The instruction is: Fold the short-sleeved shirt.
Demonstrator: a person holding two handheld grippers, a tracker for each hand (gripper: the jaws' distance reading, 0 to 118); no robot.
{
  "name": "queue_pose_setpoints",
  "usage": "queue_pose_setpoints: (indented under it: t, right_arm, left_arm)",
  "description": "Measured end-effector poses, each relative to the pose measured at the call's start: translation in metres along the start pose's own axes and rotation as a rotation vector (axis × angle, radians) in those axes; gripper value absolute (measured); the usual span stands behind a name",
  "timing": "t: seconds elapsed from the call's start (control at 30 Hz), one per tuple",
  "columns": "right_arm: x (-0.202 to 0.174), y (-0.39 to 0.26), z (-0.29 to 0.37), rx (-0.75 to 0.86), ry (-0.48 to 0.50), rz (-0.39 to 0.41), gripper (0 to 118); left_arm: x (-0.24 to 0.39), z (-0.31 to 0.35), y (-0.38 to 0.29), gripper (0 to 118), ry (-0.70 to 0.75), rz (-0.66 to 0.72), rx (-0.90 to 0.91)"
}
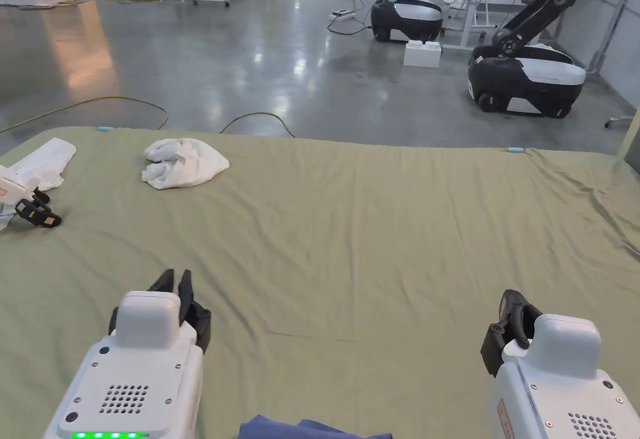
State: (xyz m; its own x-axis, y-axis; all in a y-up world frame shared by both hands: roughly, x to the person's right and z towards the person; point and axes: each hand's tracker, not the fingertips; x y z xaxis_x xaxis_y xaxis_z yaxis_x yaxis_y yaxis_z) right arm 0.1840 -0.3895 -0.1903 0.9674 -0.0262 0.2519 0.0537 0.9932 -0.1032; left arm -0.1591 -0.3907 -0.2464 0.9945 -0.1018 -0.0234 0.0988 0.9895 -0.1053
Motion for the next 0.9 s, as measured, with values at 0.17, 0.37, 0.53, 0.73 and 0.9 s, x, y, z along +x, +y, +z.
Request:
queue_pose_setpoints:
  t: [0.17, 0.37, 0.53, 0.73, 0.9]
  right_arm:
    - [-0.003, 0.004, 0.004, 0.035, -0.008, 0.011, 0]
    - [-0.021, -0.023, 0.023, -0.123, 0.1, 0.02, 0]
    - [-0.064, -0.081, 0.046, -0.315, 0.238, 0.09, 0]
    - [-0.093, -0.139, 0.045, -0.487, 0.274, 0.091, 0]
    - [-0.097, -0.173, 0.044, -0.541, 0.268, 0.161, 0]
  left_arm:
    - [-0.021, 0.0, 0.0, 16, -0.012, 0.044, 0.008]
    - [-0.039, 0.001, -0.006, 16, -0.047, 0.073, -0.048]
    - [-0.051, 0.008, -0.026, 16, -0.073, 0.076, -0.115]
    - [-0.068, 0.028, -0.059, 16, -0.112, 0.133, -0.269]
    - [-0.084, 0.037, -0.09, 16, -0.188, 0.251, -0.439]
